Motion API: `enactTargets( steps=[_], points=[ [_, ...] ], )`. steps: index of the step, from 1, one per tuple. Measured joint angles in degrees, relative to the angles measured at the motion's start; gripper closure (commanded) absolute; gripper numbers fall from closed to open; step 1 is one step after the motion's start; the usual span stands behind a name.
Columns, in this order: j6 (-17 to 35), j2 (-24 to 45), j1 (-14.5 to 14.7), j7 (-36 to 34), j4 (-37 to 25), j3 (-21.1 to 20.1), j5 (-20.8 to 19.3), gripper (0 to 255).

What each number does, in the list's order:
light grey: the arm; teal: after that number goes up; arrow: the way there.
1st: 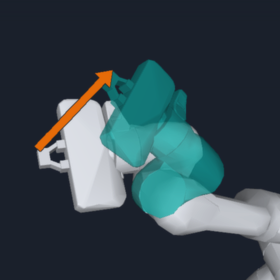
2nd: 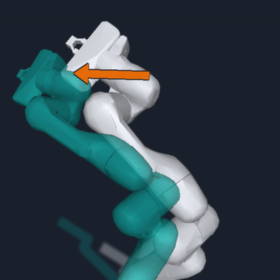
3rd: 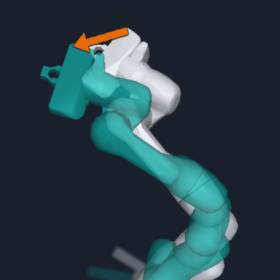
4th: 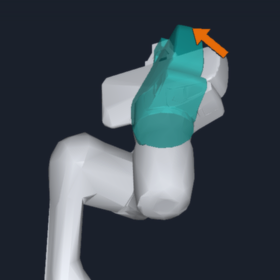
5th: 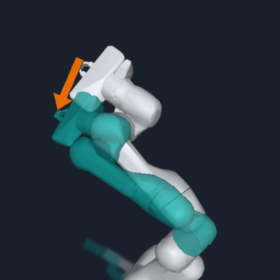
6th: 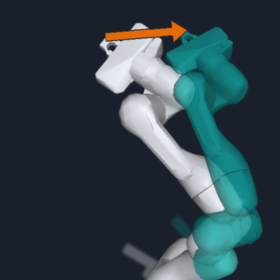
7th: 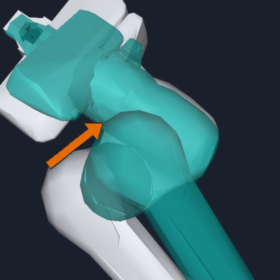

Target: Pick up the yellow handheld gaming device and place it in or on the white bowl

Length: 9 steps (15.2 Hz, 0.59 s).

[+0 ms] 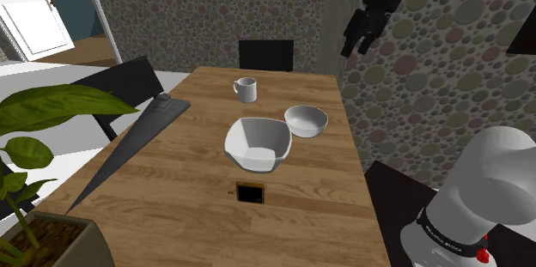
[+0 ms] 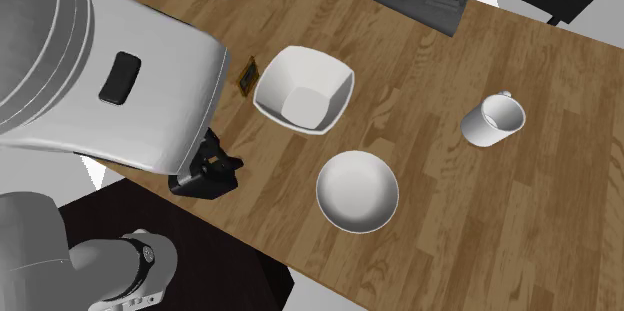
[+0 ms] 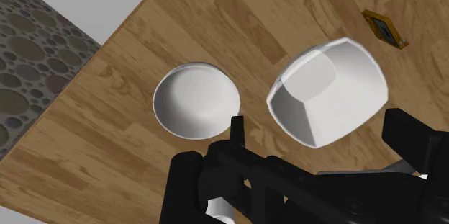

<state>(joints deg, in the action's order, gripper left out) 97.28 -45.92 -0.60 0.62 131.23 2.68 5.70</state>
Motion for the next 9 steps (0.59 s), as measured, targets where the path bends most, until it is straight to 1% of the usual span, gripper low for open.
enactTargets(
  steps=[2, 4, 9],
  points=[
    [0.5, 0.7, 0.3, 0.1, 0.0, -0.3, 0.1, 0],
    [1.8, 3.4, 1.2, 0.5, -0.4, -1.3, 0.2, 0],
    [6.2, 10.5, 4.1, 0.7, -0.4, -5.4, 0.9, 0]
  ],
)
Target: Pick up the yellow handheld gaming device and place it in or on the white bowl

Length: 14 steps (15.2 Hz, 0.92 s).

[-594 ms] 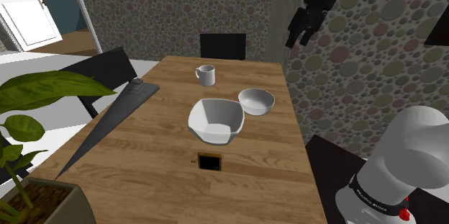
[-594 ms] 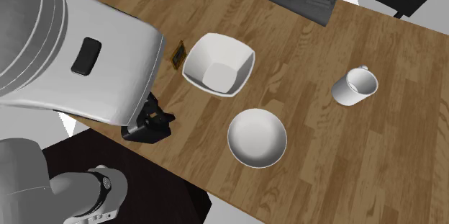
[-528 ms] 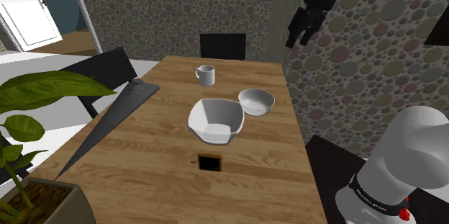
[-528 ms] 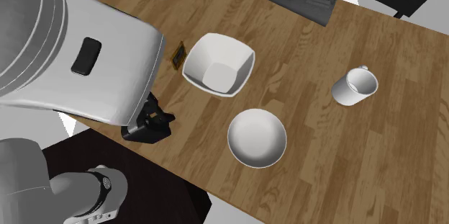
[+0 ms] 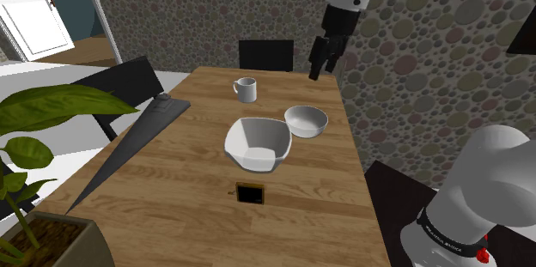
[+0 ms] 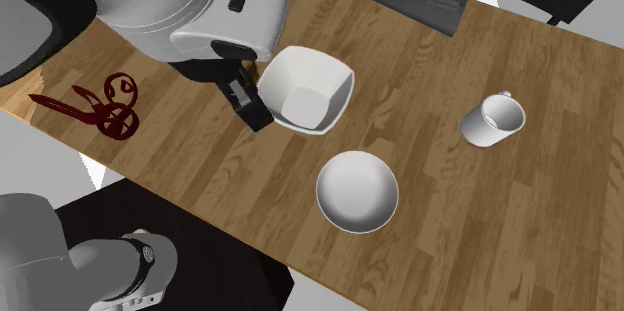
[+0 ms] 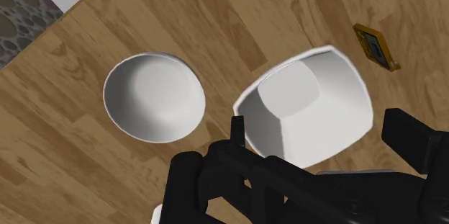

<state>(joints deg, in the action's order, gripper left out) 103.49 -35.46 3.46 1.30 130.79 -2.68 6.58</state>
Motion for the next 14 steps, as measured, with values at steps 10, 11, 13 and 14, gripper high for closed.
enactTargets(
  steps=[10, 11, 13, 14],
  points=[
    [7.1, 17.0, 4.5, 1.0, -4.1, -6.9, -1.3, 0],
    [7.7, 18.4, 5.0, 0.8, -4.3, -7.7, -1.5, 0],
    [8.4, 22.0, 5.7, 1.0, -5.9, -8.9, -2.3, 0],
    [9.0, 24.2, 6.1, 0.9, -7.0, -9.6, -2.8, 0]
  ],
)
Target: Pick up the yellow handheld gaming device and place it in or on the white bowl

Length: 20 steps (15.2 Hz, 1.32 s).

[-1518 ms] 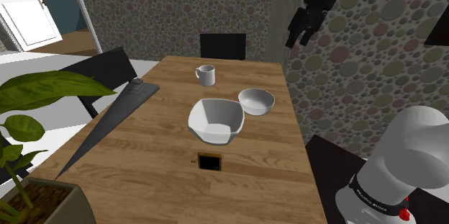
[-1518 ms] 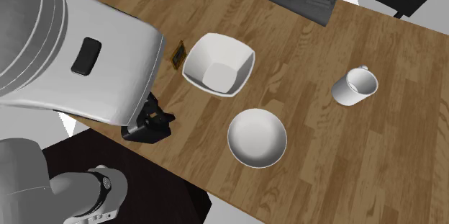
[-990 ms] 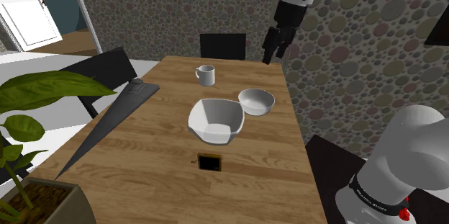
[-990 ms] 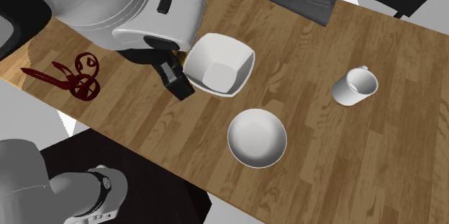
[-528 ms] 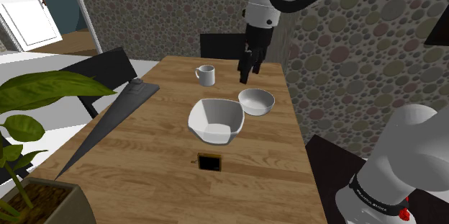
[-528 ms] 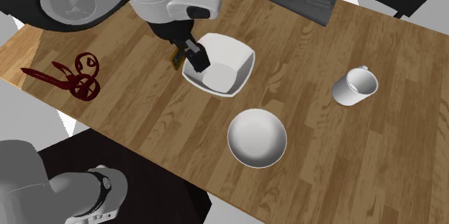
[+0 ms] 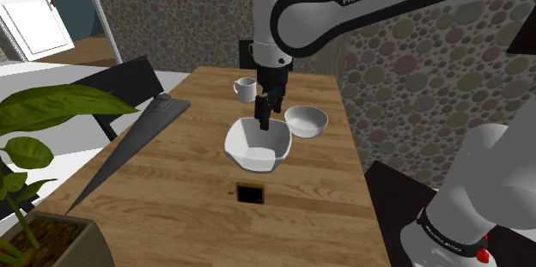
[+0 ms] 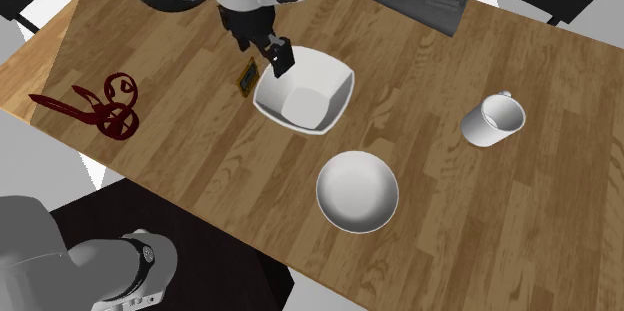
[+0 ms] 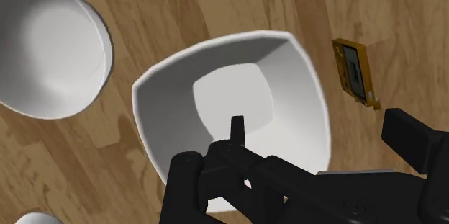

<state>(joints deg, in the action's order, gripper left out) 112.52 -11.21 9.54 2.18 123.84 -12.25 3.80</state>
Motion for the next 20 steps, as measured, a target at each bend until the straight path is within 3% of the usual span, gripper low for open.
enactTargets(
  steps=[13, 20],
  points=[
    [3.7, 23.4, 7.1, -2.6, -10.9, -7.0, -8.5, 0],
    [7.3, 27.3, 7.9, -3.3, -9.4, -6.9, -10.3, 0]
  ],
)
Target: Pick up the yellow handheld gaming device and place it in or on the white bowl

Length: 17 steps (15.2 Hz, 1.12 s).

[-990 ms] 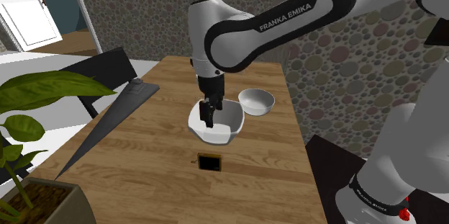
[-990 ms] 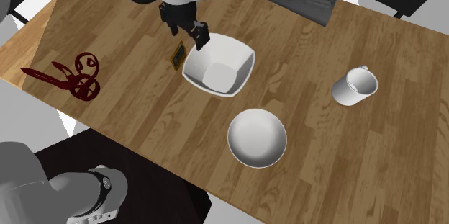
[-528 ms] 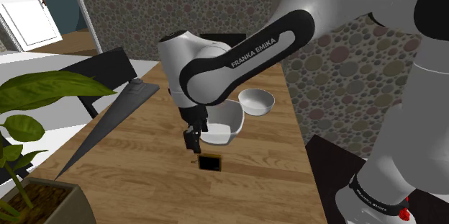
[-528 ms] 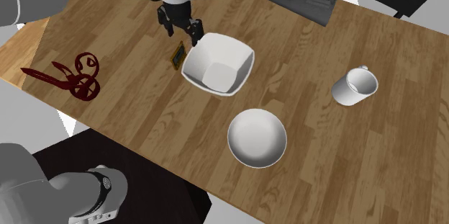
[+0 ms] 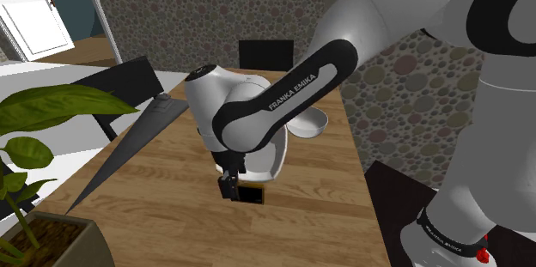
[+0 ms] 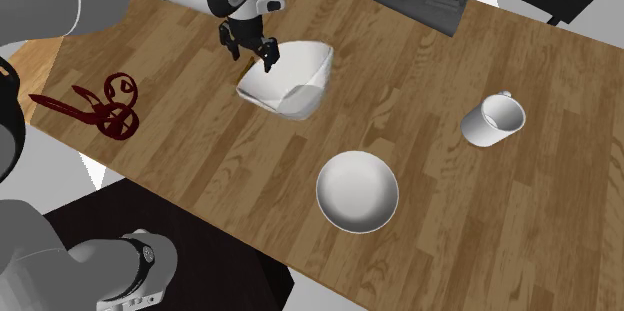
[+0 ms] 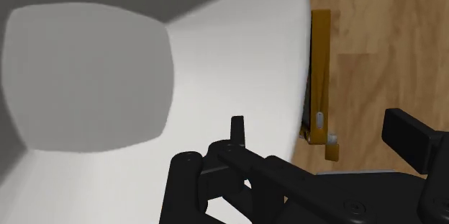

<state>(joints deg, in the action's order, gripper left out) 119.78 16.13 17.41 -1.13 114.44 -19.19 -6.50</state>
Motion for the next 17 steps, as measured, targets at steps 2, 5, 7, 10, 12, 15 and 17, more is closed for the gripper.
enactTargets(
  steps=[2, 5, 7, 10, 12, 15, 17],
  points=[
    [1.4, 1.0, 0.2, -0.5, 0.6, 0.1, -0.4, 0],
    [1.9, 1.1, 0.2, -0.4, 0.9, 0.2, -0.5, 0],
    [1.9, 1.1, 0.1, -0.4, 0.9, 0.2, -0.5, 0],
    [2.0, 1.1, 0.1, -0.4, 0.9, 0.2, -0.5, 255],
    [2.0, 1.1, 0.1, -0.4, 0.9, 0.2, -0.5, 255],
    [2.0, 1.1, 0.1, -0.4, 0.9, 0.2, -0.5, 255],
    [2.0, 1.1, 0.1, -0.4, 0.9, 0.2, -0.5, 255]
  ],
)
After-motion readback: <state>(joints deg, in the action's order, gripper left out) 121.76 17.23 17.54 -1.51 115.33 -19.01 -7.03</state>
